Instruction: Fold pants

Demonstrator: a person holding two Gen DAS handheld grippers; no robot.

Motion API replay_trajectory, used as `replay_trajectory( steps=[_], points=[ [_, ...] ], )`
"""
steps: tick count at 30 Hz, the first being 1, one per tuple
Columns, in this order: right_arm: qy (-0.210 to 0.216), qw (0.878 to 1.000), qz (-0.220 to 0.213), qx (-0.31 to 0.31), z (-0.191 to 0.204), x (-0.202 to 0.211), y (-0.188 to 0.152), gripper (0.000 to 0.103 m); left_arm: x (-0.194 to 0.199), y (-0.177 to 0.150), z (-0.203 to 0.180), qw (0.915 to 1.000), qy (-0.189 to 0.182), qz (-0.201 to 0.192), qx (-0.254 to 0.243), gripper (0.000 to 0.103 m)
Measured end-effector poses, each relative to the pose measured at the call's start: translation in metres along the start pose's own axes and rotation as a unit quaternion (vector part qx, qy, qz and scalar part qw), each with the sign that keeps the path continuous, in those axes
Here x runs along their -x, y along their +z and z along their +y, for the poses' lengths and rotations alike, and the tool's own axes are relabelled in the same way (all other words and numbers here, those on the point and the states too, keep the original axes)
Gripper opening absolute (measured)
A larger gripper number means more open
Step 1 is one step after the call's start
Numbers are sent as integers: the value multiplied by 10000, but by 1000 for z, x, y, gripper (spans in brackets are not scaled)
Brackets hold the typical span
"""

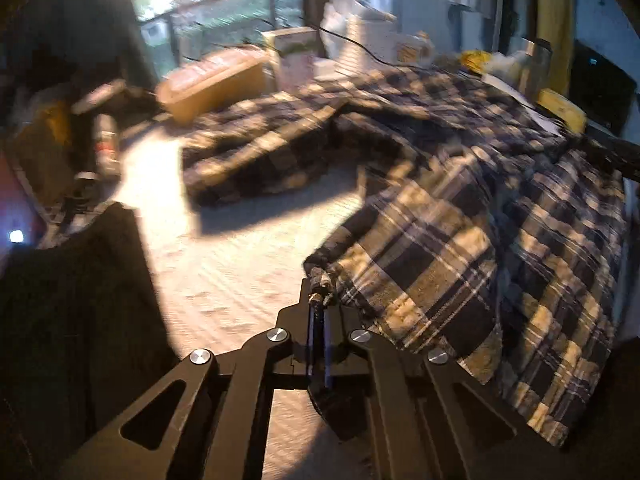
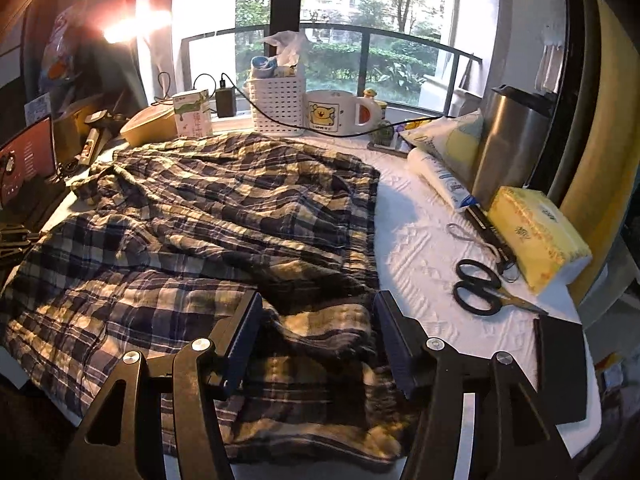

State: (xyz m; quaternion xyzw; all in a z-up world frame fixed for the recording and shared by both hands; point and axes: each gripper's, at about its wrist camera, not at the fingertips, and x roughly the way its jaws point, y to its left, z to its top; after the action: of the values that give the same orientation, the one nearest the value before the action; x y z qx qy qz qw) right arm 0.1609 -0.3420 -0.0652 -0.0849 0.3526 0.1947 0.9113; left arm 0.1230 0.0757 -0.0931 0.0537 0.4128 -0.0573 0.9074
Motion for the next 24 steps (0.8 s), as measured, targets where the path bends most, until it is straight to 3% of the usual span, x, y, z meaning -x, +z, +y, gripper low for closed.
replay_trajectory(
  steps=[5,11,13,16,17,18,24],
  points=[
    [28,10000,-32,77,6,1,1,60,19,4,28,9983,461,-121,339,2],
    [102,9999,125,26,6,-13,-4,60,-6,3,42,9982,149,417,402,7],
    [63,9998,173,19,6,-16,-5,60,-3,11,49,9978,76,380,544,13],
    [18,10000,84,-18,1,-11,0,60,5,28,63,9973,-120,90,724,45],
    [-6,10000,13,-70,-2,-7,3,60,5,33,69,9964,-226,-7,820,60],
    [-13,9999,-50,-128,-6,-4,6,60,3,38,74,9954,-281,-66,910,66],
    [26,9994,-189,-305,-26,-12,32,60,-39,68,94,9903,-202,87,1373,66]
  ],
)
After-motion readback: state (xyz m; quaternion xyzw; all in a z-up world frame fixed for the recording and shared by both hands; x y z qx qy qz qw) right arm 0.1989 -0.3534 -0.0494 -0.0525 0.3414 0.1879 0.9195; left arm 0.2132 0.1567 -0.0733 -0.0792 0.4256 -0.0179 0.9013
